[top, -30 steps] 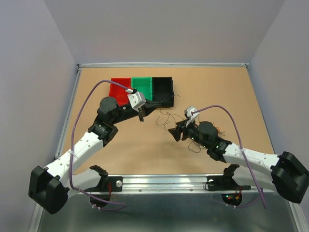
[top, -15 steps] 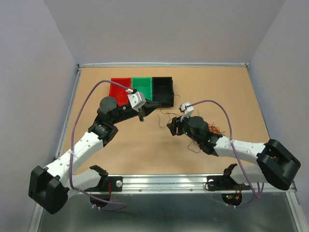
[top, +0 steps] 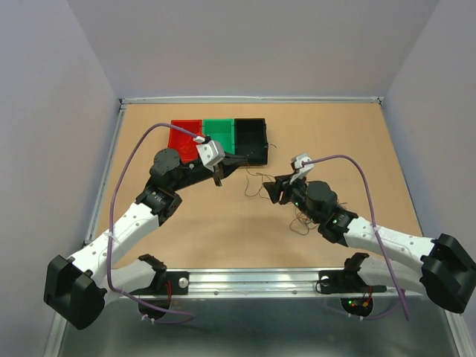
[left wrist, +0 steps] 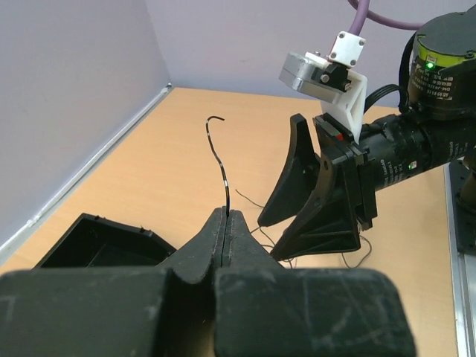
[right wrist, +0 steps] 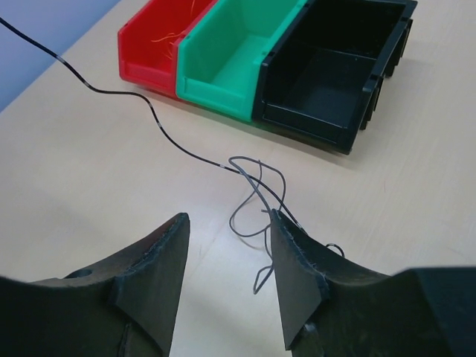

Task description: Untangle the cables

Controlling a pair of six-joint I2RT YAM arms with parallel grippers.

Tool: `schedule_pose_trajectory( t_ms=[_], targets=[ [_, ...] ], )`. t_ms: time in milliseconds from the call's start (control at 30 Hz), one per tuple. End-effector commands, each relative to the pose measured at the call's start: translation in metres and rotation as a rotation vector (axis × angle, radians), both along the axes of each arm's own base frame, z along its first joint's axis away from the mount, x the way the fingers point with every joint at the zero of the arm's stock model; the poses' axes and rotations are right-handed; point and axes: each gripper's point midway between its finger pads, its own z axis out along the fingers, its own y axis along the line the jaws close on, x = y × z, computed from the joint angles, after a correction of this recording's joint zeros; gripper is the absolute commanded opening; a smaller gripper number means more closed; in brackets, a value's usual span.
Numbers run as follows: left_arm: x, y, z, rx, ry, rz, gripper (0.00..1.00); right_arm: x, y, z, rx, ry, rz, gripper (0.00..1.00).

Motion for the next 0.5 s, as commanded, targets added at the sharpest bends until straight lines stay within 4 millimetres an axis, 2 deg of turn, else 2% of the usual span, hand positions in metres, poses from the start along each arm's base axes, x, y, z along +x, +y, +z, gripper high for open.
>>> schedule_pose_trajectory(
  t_ms=[0, 300, 467],
  targets=[
    [-0.003, 0.003, 0.031, -0.047, -0.090, 0.000, 0.00, 0.002, -0.004, -0.011, -0.017, 0.015, -0.032, 0.52],
    [-0.003, 0.002, 0.030, -0.045, -0.084, 0.000, 0.00, 0.014, 0.008, -0.029, -0.068, 0.079, -0.042, 0.49],
    [-0.004, 0.003, 0.032, -0.048, -0.092, 0.000, 0.00, 0.022, 0.001, -0.032, -0.082, 0.100, -0.109, 0.52]
  ],
)
